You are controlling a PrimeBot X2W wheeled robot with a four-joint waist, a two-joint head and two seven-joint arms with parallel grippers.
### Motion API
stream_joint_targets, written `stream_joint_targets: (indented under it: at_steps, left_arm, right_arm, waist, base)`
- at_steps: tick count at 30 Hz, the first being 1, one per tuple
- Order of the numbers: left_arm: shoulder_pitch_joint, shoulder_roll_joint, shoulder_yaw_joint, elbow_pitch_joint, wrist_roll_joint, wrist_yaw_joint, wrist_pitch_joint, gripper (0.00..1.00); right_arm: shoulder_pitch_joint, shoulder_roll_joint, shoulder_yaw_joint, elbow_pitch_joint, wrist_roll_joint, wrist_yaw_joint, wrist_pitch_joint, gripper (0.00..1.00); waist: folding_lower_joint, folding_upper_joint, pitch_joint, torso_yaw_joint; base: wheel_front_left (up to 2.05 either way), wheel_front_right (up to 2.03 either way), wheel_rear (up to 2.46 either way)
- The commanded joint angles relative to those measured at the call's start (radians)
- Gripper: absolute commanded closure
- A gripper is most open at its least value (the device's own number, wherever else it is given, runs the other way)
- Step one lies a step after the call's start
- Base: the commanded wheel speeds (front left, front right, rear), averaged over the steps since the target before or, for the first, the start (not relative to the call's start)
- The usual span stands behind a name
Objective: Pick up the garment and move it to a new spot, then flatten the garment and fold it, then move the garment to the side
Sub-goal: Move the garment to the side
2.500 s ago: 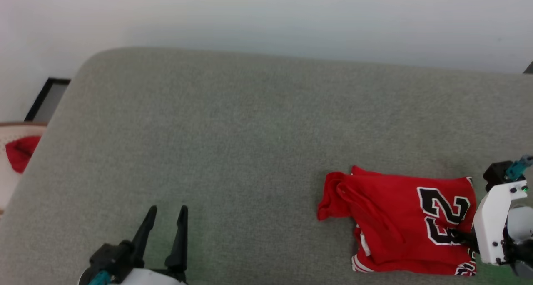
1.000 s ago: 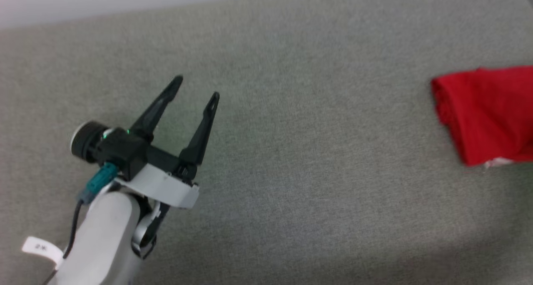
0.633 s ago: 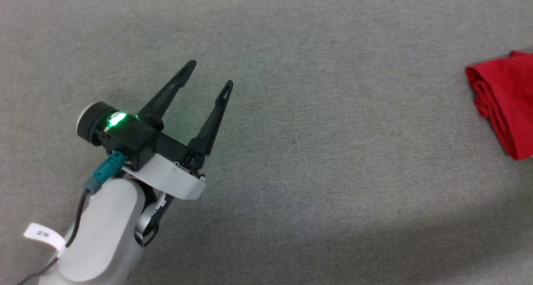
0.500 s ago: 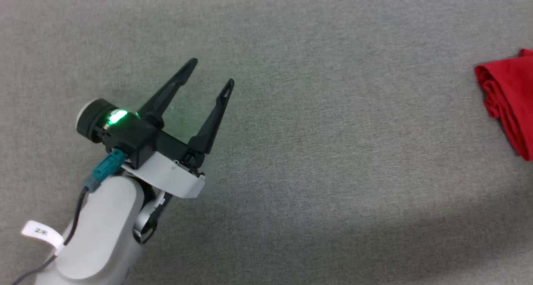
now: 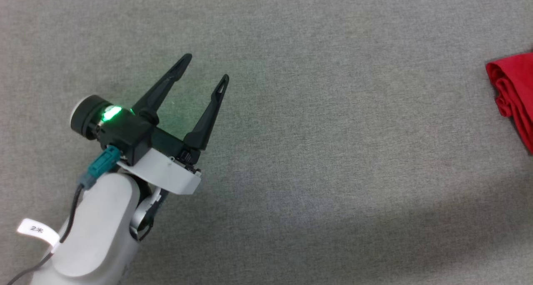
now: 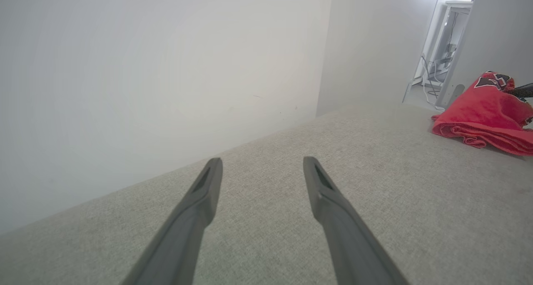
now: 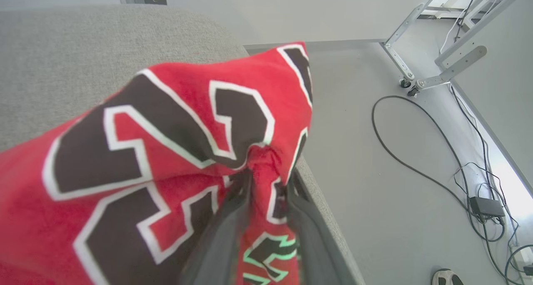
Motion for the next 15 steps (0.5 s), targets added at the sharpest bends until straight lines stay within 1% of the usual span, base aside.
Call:
stream_joint_targets:
  at_steps: [1, 5, 8, 15]
  left_arm:
    - [-0.009, -0.003, 0.001, 0.003, -0.001, -0.002, 0.000, 0.00]
    - [-0.010, -0.011, 0.006, 0.011, -0.007, -0.002, 0.000, 0.00]
    - [0.015, -0.031, 0.018, 0.020, -0.014, -0.002, 0.000, 0.00]
    - [0.107, -0.070, 0.076, 0.059, -0.022, -0.002, 0.001, 0.00]
  right_arm:
    - [-0.011, 0.003, 0.009, 0.008, 0.003, -0.001, -0.010, 0.00]
    - [-0.022, -0.001, 0.034, 0.016, 0.006, -0.001, -0.026, 0.00]
    - [-0.001, -0.006, 0.076, 0.011, -0.006, -0.001, -0.032, 0.00]
    - [0.061, 0.044, 0.183, -0.064, 0.033, -0.001, -0.062, 0.00]
  waist:
    - [0.0000, 0.0000, -0.003, -0.003]
    - [0.0000, 0.0000, -0.013, -0.008]
    - [0.0000, 0.0000, -0.039, -0.004]
    - [0.0000, 0.0000, -0.141, 0.015]
  base:
    - [0.00, 0.00, 0.00]
    - [0.00, 0.00, 0.00]
    - [0.00, 0.00, 0.00]
    - [0.00, 0.00, 0.00]
